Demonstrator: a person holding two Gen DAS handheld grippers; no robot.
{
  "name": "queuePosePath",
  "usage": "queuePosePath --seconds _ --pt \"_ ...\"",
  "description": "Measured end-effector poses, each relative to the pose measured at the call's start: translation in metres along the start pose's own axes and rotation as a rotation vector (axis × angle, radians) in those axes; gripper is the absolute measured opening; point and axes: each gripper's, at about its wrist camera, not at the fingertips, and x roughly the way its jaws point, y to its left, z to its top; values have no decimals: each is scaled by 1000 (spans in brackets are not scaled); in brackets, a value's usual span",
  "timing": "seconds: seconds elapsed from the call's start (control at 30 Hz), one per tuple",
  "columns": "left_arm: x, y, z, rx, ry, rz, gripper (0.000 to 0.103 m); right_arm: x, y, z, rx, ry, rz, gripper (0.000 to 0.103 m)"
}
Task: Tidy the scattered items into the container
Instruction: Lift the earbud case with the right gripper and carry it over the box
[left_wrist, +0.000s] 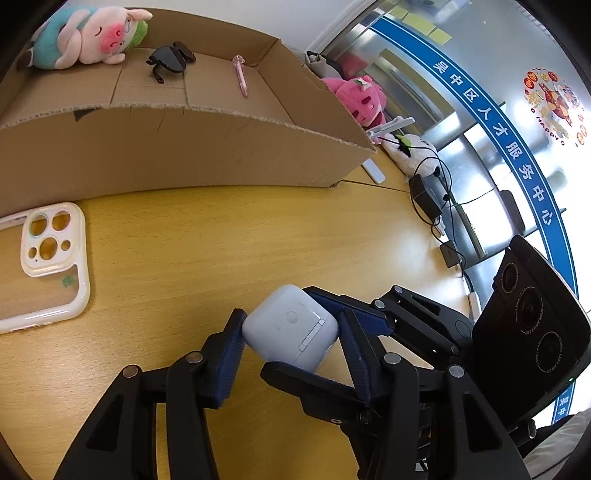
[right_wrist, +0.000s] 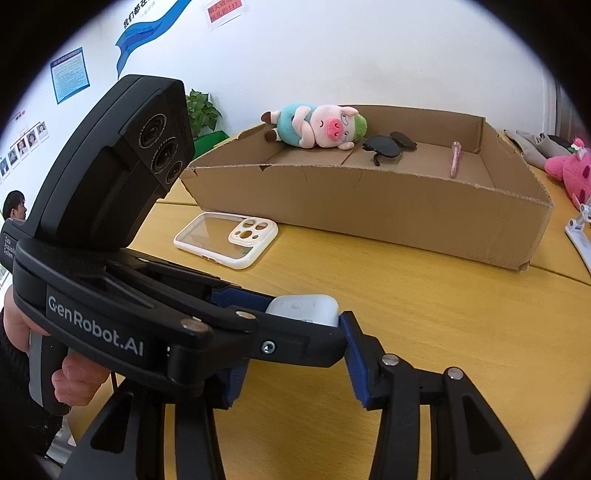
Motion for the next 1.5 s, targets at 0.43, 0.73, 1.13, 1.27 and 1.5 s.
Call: queuePosePath --seconds 0.43,0.73,1.13,1.27,1.5 --pt "-52 -3 25 68 -97 68 53 -7 24 48 -90 -33 -13 45" --pt "-115 8 67 133 -198 147 49 2 54 115 -177 -71 -1 45" --pt "-167 52 117 95 -261 166 24 41 72 194 -223 -59 72 43" --pt "-170 63 125 86 -264 165 24 51 75 205 -237 -52 81 43" --pt "-171 81 156 83 -256 155 24 71 67 232 -237 -34 74 43"
